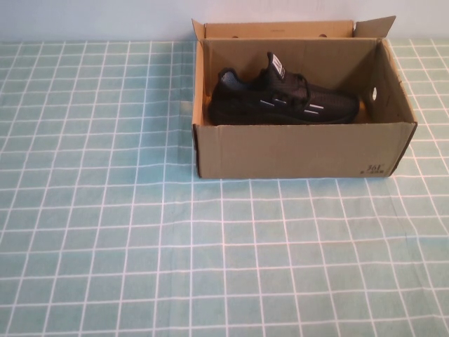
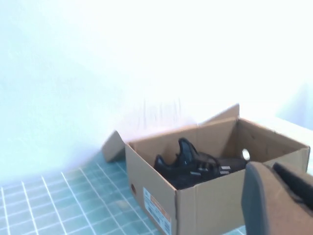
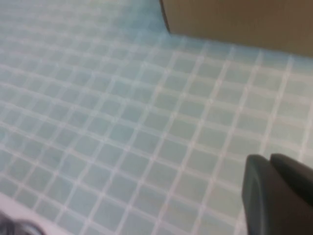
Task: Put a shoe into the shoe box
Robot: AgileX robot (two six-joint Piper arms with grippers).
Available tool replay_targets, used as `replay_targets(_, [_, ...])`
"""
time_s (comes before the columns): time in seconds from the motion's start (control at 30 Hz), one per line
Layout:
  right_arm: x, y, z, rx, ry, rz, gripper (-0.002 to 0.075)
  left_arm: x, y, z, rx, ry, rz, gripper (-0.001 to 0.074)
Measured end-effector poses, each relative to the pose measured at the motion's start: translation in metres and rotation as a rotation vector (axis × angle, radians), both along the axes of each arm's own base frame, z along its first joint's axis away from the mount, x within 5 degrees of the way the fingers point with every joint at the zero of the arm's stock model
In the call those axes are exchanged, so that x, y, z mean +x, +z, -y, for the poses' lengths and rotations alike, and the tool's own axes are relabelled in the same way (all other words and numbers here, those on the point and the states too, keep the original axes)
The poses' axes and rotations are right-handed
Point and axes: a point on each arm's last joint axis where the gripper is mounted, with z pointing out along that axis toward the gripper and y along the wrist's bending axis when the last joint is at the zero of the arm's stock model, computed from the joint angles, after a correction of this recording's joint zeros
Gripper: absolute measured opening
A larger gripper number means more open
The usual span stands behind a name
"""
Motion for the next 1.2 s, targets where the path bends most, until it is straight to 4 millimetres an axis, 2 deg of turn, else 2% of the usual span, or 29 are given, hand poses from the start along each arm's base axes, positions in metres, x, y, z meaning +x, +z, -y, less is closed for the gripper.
replay_targets(0.13, [0.007,-0.025,-0.007,0.098,0.020,0.152,-0.0008,-0.011,-0.034,-0.007,-0.008,0.021,0.060,-0.0002])
replay_targets(0.33, [0.026,-0.072,-0.024,0.153,0.045,0.377,-0.0008,-0.002,-0.078,-0.006,0.055,0.056,0.065,-0.0002])
replay_targets(0.5, [0.031,-0.107,-0.030,0.154,0.068,0.410,-0.0008,0.006,-0.124,-0.004,0.098,0.075,-0.011,-0.0002])
replay_targets(0.57, [0.031,-0.118,-0.031,0.141,0.073,0.399,-0.0008,0.008,-0.136,-0.004,0.114,0.076,-0.039,-0.0002])
replay_targets(0.83, [0.030,-0.159,-0.030,0.071,0.084,0.317,-0.0008,0.007,-0.141,-0.003,0.141,0.065,-0.066,-0.0003])
replay_targets(1.1, [0.028,-0.171,-0.027,-0.002,0.079,0.235,-0.0008,0.007,-0.142,-0.003,0.146,0.063,-0.066,-0.0003])
replay_targets(1.2, [0.031,-0.173,-0.022,-0.024,0.012,0.218,-0.0008,0.007,-0.142,-0.003,0.148,0.063,-0.064,-0.0003])
